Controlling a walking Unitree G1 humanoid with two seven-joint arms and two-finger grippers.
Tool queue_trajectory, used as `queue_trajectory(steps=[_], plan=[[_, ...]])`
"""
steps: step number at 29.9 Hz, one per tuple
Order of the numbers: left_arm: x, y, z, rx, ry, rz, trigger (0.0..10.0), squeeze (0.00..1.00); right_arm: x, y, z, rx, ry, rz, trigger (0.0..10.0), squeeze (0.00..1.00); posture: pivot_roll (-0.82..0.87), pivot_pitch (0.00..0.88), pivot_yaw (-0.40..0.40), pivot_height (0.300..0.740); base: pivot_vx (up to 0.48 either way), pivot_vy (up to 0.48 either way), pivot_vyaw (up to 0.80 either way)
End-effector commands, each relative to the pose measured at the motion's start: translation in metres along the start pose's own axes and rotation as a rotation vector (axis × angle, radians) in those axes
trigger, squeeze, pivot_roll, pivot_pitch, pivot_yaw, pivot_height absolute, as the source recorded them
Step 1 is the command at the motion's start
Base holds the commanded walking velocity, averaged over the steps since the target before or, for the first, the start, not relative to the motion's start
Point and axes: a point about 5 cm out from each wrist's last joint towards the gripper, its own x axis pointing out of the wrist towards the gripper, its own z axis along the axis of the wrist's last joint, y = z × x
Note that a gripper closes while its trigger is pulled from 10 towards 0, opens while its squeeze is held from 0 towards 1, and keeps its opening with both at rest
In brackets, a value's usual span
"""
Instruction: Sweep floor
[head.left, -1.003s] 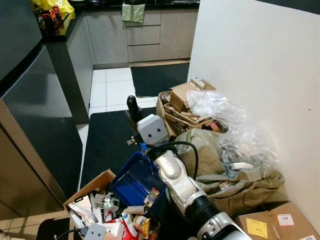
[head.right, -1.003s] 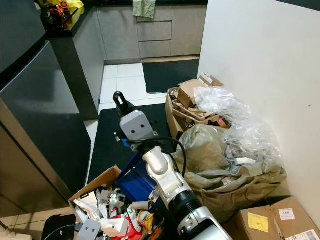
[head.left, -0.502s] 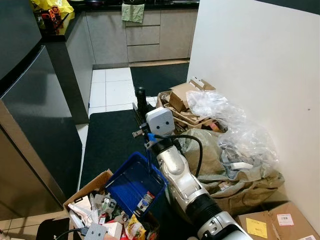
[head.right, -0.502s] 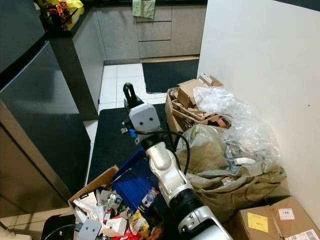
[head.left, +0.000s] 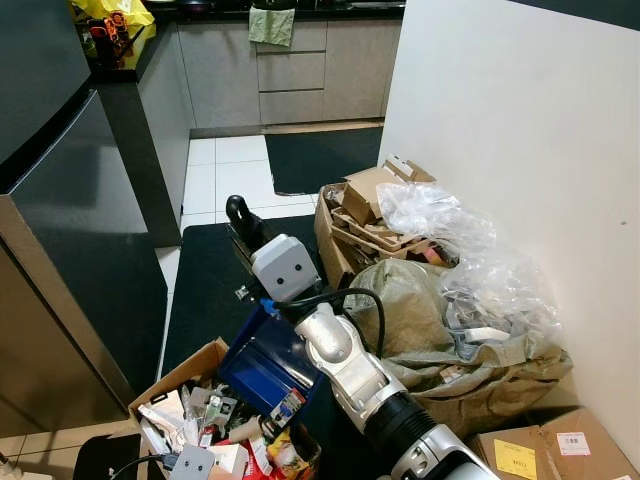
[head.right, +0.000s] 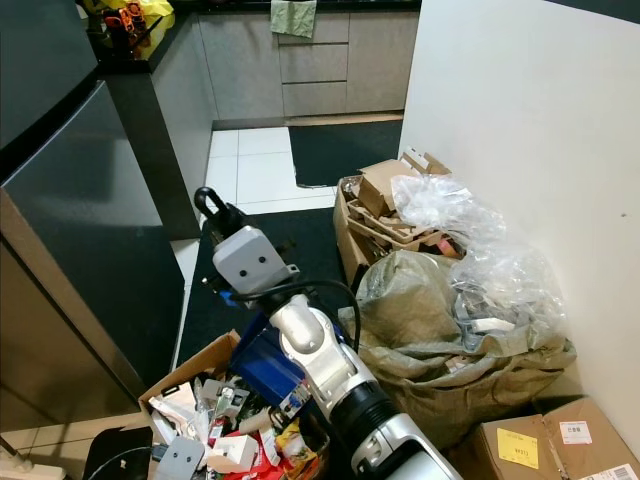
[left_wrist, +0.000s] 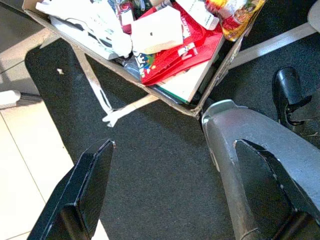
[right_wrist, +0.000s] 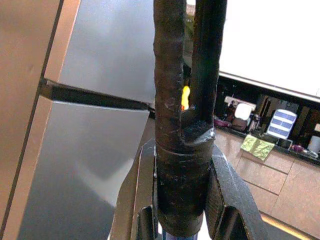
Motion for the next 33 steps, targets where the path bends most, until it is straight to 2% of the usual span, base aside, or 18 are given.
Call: queue_trajectory(steps=[1,7,14,19,22,23,25,33], plan=[[-0.001,0.001,-0.005,0.013,0.020,0.001,10.0,0.00,0.021,0.022,0.031,0.087,-0.144,-0.013,10.0,0.00,0.02,0.000,-0.028,0.740,0.000,0.000,0.00],[-0.002,0.000,-0.009,0.019,0.029,-0.001,10.0,0.00,0.026,0.011,0.034,0.105,-0.144,-0.058,10.0,0.00,0.02,0.000,-0.022,0.740,0.000,0.000,0.00],[-0.002,0.001,-0.008,0.027,0.028,-0.001,10.0,0.00,0.030,0.006,0.035,0.115,-0.144,-0.085,10.0,0.00,0.02,0.000,-0.018,0.740,0.000,0.000,0.00],[-0.001,0.004,-0.005,0.020,0.022,0.014,10.0,0.00,0.037,-0.012,0.032,0.185,-0.101,-0.200,10.0,0.00,0.02,0.000,-0.011,0.740,0.000,0.000,0.00],[-0.001,0.005,-0.005,0.025,0.031,0.026,10.0,0.00,0.038,-0.037,0.025,0.231,-0.060,-0.304,10.0,0.00,0.02,0.000,-0.011,0.740,0.000,0.000,0.00],[-0.001,0.005,-0.005,0.025,0.031,0.026,10.0,0.00,0.038,-0.037,0.025,0.231,-0.060,-0.304,10.0,0.00,0.02,0.000,-0.011,0.740,0.000,0.000,0.00],[-0.001,0.007,-0.005,0.039,0.038,0.037,10.0,0.00,0.038,-0.053,0.026,0.194,-0.078,-0.330,10.0,0.00,0.02,0.000,-0.007,0.740,0.000,0.000,0.00],[-0.001,0.011,-0.007,0.065,0.048,0.047,10.0,0.00,0.042,-0.067,0.032,0.164,-0.105,-0.351,10.0,0.00,0.02,0.000,-0.005,0.740,0.000,0.000,0.00]])
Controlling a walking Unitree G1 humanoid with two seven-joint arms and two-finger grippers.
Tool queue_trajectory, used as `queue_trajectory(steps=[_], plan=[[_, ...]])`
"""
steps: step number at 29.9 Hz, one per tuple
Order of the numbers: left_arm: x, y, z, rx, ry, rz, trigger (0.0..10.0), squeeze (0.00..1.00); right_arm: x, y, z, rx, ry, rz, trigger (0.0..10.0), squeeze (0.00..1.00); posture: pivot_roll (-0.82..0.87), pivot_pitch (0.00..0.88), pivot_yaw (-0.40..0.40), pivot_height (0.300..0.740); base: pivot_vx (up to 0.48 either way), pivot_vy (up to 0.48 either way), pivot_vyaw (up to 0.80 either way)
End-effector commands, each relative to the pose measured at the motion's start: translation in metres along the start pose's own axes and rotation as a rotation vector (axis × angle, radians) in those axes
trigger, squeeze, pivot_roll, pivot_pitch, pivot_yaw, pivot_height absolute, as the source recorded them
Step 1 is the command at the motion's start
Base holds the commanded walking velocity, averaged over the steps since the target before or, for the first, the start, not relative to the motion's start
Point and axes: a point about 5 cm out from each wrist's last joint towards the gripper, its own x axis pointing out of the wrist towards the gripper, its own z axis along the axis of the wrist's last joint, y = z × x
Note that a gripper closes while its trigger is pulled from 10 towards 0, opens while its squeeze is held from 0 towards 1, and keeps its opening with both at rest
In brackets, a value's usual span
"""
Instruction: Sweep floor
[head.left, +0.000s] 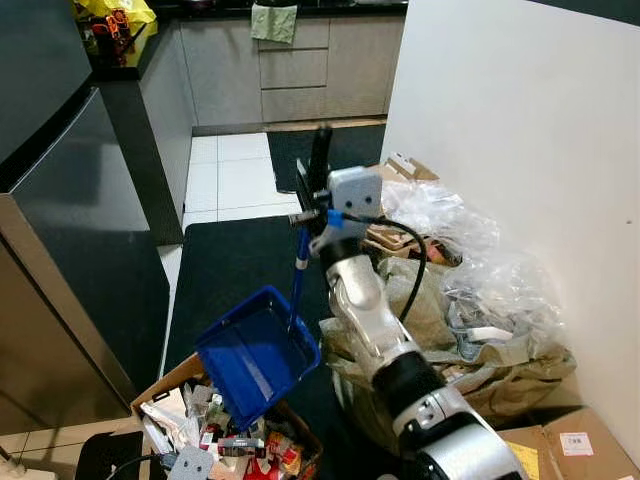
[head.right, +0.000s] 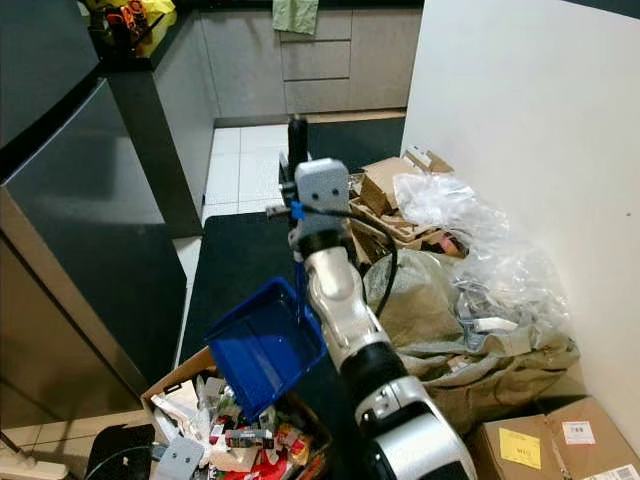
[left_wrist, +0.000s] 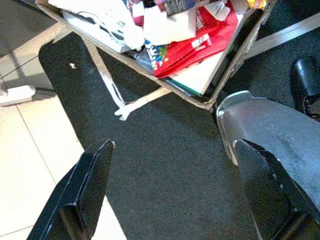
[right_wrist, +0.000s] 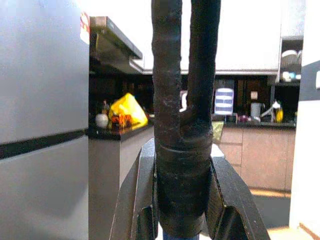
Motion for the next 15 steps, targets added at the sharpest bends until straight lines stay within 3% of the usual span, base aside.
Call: queue_trajectory(steps=[1,8,10,15], plan=[[-0.001,0.005,-0.005,0.028,0.027,0.009,10.0,0.00,0.011,0.012,0.017,0.042,-0.082,0.006,10.0,0.00,0.02,0.000,-0.005,0.740,0.000,0.000,0.00],[0.000,0.006,-0.003,0.036,0.030,0.013,10.0,0.00,0.011,0.013,0.011,0.123,-0.017,-0.002,10.0,0.00,0.02,0.000,0.000,0.740,0.000,0.000,0.00],[0.000,0.007,-0.003,0.034,0.033,0.014,10.0,0.00,0.008,0.012,-0.002,0.232,0.112,0.003,10.0,0.00,0.02,0.000,-0.001,0.740,0.000,0.000,0.00],[0.000,0.006,-0.003,0.036,0.036,0.012,10.0,0.00,0.005,0.010,-0.012,0.365,0.214,0.047,10.0,0.00,0.01,0.000,0.003,0.740,-0.148,0.000,0.00]])
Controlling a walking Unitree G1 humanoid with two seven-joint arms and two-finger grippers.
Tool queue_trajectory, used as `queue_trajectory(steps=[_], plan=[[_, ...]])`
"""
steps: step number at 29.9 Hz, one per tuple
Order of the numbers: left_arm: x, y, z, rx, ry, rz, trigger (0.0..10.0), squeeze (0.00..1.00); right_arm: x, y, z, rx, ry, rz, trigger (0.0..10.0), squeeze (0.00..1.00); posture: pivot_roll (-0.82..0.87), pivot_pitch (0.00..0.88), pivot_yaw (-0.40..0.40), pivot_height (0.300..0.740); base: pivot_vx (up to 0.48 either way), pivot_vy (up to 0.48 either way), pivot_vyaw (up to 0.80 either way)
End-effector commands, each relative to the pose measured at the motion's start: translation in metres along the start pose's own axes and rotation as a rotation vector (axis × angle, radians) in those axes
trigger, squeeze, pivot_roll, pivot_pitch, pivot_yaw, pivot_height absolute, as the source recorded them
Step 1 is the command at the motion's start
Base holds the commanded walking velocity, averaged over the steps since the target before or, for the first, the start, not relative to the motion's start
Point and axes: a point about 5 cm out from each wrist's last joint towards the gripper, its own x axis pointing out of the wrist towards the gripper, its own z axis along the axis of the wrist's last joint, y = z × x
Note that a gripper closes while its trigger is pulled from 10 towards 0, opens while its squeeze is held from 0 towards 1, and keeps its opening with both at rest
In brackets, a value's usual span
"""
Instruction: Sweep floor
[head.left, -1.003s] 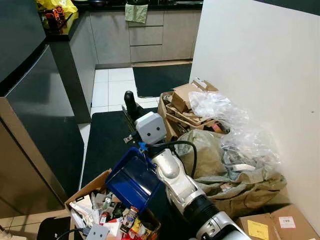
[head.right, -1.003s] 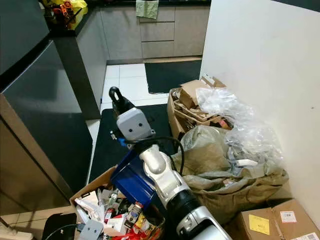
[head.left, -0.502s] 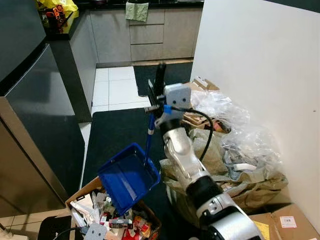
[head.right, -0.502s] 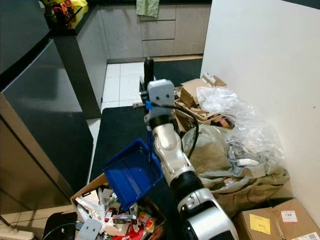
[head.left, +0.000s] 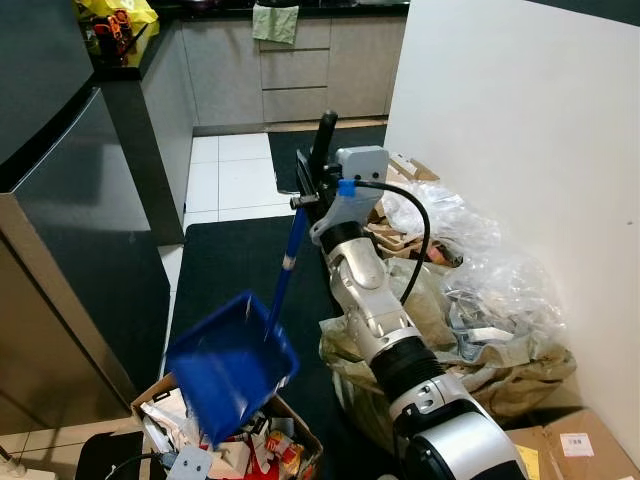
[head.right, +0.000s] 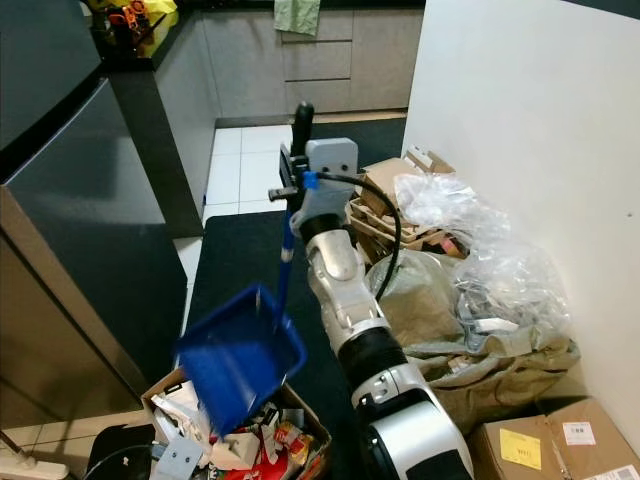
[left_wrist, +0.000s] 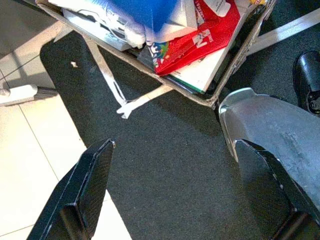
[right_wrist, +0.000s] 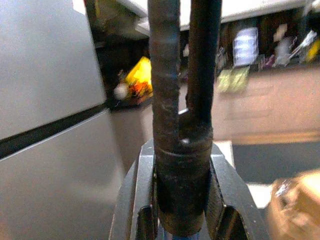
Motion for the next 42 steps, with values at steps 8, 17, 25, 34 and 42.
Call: queue_trajectory(steps=[8,17,25,34,42], plan=[[-0.001,0.005,-0.006,0.029,0.029,0.008,10.0,0.00,-0.004,0.017,0.000,0.311,0.017,0.109,10.0,0.00,0.01,0.000,0.007,0.740,-0.249,0.000,0.00],[-0.001,0.005,-0.006,0.031,0.030,0.005,10.0,0.00,-0.007,0.017,0.003,0.349,0.024,0.143,10.0,0.00,0.01,0.000,0.014,0.740,-0.265,0.000,0.00],[-0.001,0.004,-0.007,0.032,0.033,0.003,10.0,0.00,-0.010,0.011,-0.001,0.339,0.046,0.145,10.0,0.00,0.01,0.000,0.014,0.740,-0.277,0.000,0.00],[-0.001,0.002,-0.005,0.031,0.029,-0.003,10.0,0.00,-0.013,0.006,-0.004,0.325,0.063,0.128,10.0,0.00,0.00,0.000,0.016,0.740,-0.275,0.000,0.00],[0.000,0.002,-0.005,0.036,0.028,-0.005,10.0,0.00,-0.015,-0.003,-0.007,0.296,0.083,0.086,10.0,0.00,-0.01,0.000,0.022,0.740,-0.284,0.000,0.00]])
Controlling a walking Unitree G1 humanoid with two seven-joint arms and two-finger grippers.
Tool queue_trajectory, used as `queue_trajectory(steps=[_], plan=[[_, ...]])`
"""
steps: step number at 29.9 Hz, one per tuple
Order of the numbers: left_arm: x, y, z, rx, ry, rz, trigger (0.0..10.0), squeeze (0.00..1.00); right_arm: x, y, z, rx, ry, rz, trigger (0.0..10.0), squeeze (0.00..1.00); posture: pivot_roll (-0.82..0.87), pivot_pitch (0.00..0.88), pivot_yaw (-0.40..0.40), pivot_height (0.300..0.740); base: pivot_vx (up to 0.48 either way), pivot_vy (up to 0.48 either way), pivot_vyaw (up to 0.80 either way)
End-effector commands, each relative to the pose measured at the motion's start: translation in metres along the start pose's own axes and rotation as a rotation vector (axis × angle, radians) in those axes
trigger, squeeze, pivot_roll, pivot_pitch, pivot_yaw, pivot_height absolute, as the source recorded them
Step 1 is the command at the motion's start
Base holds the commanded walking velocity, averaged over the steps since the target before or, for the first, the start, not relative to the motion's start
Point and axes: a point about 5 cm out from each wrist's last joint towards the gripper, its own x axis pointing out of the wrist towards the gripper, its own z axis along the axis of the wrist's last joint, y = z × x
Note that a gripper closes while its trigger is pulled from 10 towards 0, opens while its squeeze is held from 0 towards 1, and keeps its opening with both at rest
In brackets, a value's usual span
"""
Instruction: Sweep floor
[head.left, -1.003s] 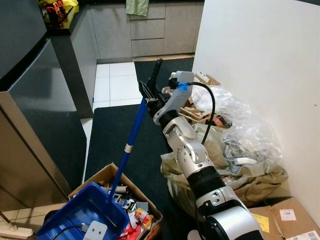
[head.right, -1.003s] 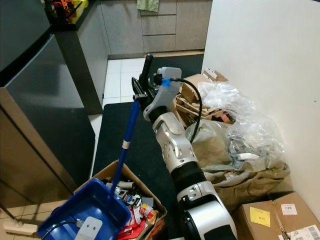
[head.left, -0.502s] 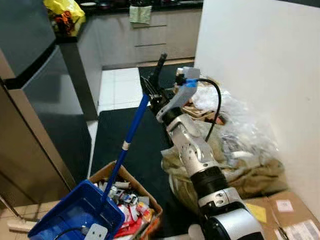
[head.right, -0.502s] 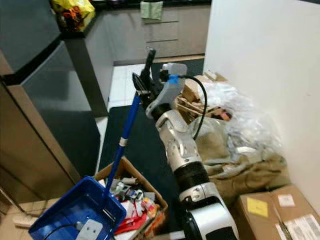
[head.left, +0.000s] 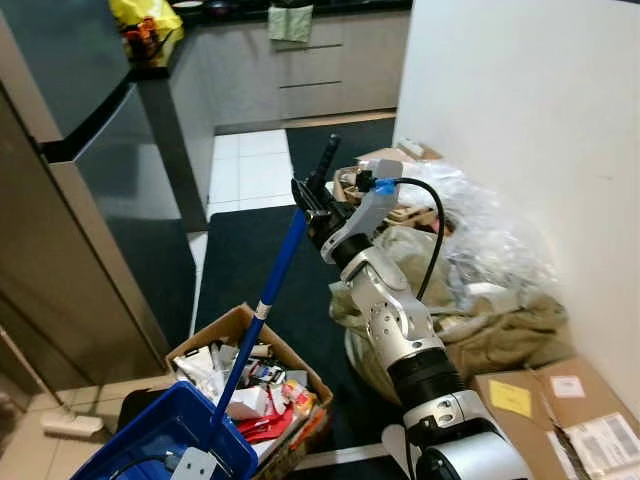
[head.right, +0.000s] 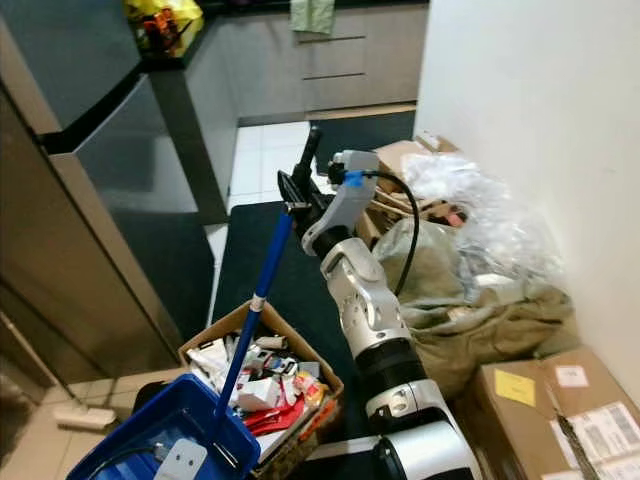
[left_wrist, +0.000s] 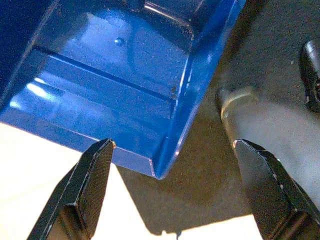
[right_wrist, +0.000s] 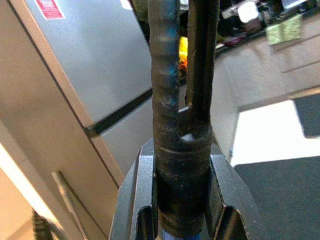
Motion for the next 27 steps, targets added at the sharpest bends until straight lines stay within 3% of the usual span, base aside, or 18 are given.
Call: queue_trajectory(steps=[1,8,27], plan=[[-0.001,0.002,-0.008,0.005,0.028,0.001,10.0,0.00,0.001,0.011,-0.005,0.044,-0.012,0.010,10.0,0.00,-0.01,0.000,0.022,0.740,-0.289,0.000,0.00],[-0.001,0.000,-0.009,0.006,0.030,-0.003,10.0,0.00,-0.004,0.002,-0.011,-0.022,0.027,-0.027,10.0,0.00,-0.01,0.000,0.020,0.740,-0.290,0.000,-0.15],[-0.001,-0.002,-0.005,0.025,0.021,-0.016,10.0,0.00,-0.017,-0.020,-0.021,-0.142,0.093,-0.155,10.0,0.00,-0.04,0.000,0.023,0.740,-0.295,0.000,-0.80]])
